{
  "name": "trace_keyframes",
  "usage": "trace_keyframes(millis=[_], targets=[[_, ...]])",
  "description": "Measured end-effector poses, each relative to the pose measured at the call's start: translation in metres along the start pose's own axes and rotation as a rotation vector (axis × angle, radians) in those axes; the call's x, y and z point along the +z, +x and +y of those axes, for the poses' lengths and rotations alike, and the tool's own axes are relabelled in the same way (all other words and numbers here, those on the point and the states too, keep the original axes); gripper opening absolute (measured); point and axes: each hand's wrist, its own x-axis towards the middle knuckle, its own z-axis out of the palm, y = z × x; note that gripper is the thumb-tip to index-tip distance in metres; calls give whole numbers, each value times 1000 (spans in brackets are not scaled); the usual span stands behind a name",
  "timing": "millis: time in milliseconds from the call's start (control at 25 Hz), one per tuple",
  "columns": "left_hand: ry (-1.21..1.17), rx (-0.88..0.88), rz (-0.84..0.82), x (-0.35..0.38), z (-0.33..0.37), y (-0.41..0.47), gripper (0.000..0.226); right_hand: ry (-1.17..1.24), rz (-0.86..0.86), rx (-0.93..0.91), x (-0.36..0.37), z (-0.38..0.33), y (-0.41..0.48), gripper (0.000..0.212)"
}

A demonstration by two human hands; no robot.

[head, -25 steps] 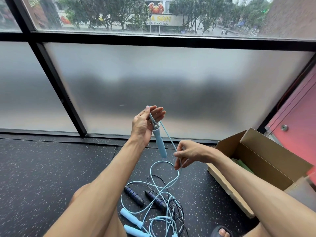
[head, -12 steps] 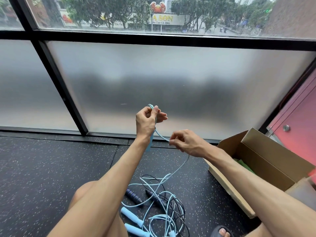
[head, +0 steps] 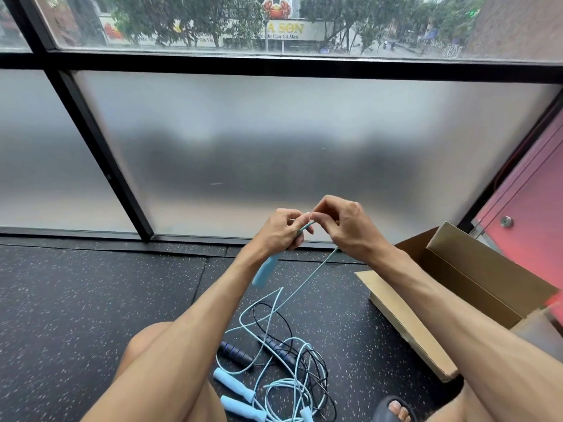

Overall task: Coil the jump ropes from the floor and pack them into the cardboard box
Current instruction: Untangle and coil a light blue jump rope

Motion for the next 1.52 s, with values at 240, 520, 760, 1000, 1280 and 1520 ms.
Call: trace_keyframes(millis=[240, 520, 760, 1000, 1280, 1520], targets=[[-254, -147, -194, 2, 13, -6, 49, 39, 60, 103, 1, 9, 1, 15], [-611, -214, -256, -9, 12, -5, 45, 169, -44, 327, 19, 24, 1, 26], [-894, -173, -211, -23, 16, -5, 45, 328, -460, 579, 38, 30, -20, 18], [-870, -214, -252, -21, 19, -8, 46, 337, -483, 563, 48, 33, -23, 37], [-954, -166, -90, -29, 13, -4, 46, 468, -495, 632, 47, 29, -23, 16], [-982, -143, 237, -36, 2, 3, 38, 486, -153, 582, 19, 22, -7, 20]])
